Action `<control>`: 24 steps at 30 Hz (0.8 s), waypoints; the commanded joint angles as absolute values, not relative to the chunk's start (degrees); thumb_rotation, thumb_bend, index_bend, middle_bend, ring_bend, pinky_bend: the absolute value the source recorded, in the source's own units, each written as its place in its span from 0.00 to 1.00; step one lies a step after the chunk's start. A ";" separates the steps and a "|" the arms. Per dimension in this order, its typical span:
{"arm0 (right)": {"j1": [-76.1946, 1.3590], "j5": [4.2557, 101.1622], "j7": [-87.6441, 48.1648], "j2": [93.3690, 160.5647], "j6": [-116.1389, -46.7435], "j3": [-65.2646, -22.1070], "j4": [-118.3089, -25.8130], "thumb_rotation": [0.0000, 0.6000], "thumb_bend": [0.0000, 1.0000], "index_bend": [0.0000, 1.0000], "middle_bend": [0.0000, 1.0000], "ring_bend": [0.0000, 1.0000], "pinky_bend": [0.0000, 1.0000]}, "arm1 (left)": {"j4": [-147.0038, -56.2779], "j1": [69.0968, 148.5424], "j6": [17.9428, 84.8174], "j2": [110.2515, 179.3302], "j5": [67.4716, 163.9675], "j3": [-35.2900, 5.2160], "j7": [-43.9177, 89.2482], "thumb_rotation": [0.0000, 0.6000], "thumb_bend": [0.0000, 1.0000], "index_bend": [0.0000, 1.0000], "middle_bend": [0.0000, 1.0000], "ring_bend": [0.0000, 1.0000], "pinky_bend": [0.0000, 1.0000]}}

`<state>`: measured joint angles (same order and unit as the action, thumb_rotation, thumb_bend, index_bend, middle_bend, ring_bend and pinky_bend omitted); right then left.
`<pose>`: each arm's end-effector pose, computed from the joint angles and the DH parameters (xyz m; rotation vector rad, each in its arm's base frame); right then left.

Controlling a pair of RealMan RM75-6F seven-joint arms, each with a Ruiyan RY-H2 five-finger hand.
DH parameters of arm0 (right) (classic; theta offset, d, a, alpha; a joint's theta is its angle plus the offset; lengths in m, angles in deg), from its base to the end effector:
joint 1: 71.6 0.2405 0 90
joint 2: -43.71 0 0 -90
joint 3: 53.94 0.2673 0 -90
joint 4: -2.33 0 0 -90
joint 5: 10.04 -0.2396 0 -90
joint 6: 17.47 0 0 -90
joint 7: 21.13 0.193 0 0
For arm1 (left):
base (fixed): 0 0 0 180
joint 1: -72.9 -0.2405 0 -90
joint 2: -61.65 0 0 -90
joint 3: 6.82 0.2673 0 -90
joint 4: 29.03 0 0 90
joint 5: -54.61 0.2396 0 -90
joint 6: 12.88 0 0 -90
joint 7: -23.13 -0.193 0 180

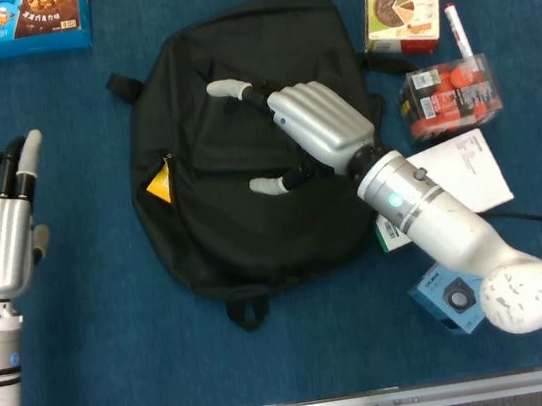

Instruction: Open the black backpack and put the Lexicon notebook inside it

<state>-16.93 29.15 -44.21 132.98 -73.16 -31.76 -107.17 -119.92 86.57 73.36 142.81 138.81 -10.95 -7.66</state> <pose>0.0330 -0.3560 -0.0603 1.8893 -1.4365 1.2417 -0.2577 0.2781 0.0487 -1.4948 -0.5988 -0.8183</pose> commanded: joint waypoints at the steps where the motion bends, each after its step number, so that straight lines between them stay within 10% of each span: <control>1: -16.88 30.15 -43.67 131.92 -73.49 -32.41 -107.82 1.00 0.11 0.12 0.26 0.18 0.35 | -120.17 86.27 73.65 142.18 138.55 -11.28 -7.27 1.00 0.13 0.00 0.14 0.20 0.47; 13: -23.00 38.43 -43.44 122.66 -79.20 -38.44 -109.90 1.00 0.13 0.12 0.30 0.18 0.35 | -120.00 85.07 74.21 138.98 137.90 -11.94 -3.58 1.00 0.13 0.00 0.14 0.20 0.45; 20: -29.38 43.94 -41.21 116.73 -83.46 -42.92 -109.41 1.00 0.49 0.26 0.39 0.24 0.40 | -119.12 84.10 75.41 137.12 139.04 -11.89 1.15 1.00 0.13 0.00 0.14 0.20 0.44; 24: -34.17 48.67 -38.99 113.69 -87.60 -45.58 -107.99 1.00 0.53 0.36 0.46 0.30 0.45 | -118.38 83.80 75.30 135.55 139.81 -11.64 4.91 1.00 0.13 0.07 0.14 0.20 0.42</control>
